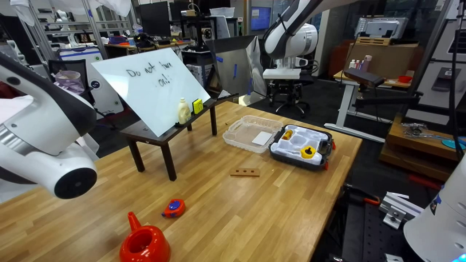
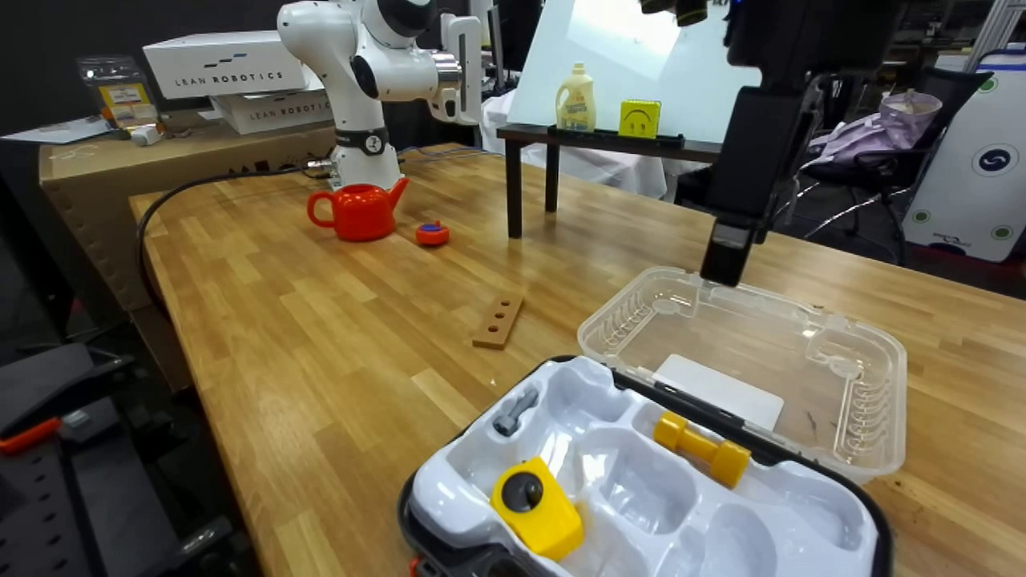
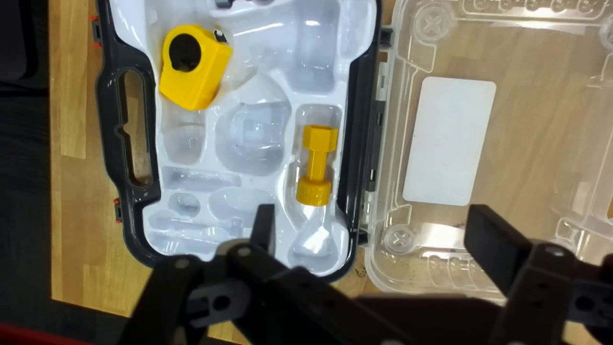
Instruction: Remove the yellow object from the top middle of the box and put it on the table
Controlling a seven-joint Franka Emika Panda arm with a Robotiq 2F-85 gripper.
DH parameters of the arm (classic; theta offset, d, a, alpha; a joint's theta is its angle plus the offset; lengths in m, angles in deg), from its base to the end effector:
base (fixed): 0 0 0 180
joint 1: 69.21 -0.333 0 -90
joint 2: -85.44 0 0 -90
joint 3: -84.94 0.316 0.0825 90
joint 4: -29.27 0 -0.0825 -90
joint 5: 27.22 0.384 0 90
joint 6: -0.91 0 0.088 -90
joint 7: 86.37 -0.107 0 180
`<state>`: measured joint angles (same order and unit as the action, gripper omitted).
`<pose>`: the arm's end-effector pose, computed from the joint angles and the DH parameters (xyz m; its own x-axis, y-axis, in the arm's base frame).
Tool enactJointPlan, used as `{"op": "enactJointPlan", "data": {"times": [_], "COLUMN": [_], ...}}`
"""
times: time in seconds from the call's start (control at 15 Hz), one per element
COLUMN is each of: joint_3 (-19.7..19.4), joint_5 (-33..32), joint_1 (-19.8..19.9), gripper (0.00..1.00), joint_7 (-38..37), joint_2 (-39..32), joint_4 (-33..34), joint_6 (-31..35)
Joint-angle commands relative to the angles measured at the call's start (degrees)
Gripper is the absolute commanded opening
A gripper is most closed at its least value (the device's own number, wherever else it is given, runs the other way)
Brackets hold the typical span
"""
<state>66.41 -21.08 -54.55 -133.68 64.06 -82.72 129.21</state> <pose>0.5138 -0.3232 0.2899 0.1124 -0.9935 -0.0172 -0.9909 -0.1134 0.0728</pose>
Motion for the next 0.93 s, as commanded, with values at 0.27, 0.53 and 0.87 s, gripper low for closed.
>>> {"op": "enactJointPlan", "data": {"times": [0.27, 0.53, 0.87], "joint_3": [-0.11, 0.37, -0.47], "joint_5": [1.87, 3.73, 3.04], "joint_1": [1.40, 1.84, 0.77], "gripper": [1.00, 1.00, 1.00], "joint_7": [1.56, 1.09, 0.20], "joint_2": [-4.75, -8.27, -9.14], "joint_4": [-0.33, 0.30, 0.38], "joint_6": [1.78, 1.60, 1.02]}}
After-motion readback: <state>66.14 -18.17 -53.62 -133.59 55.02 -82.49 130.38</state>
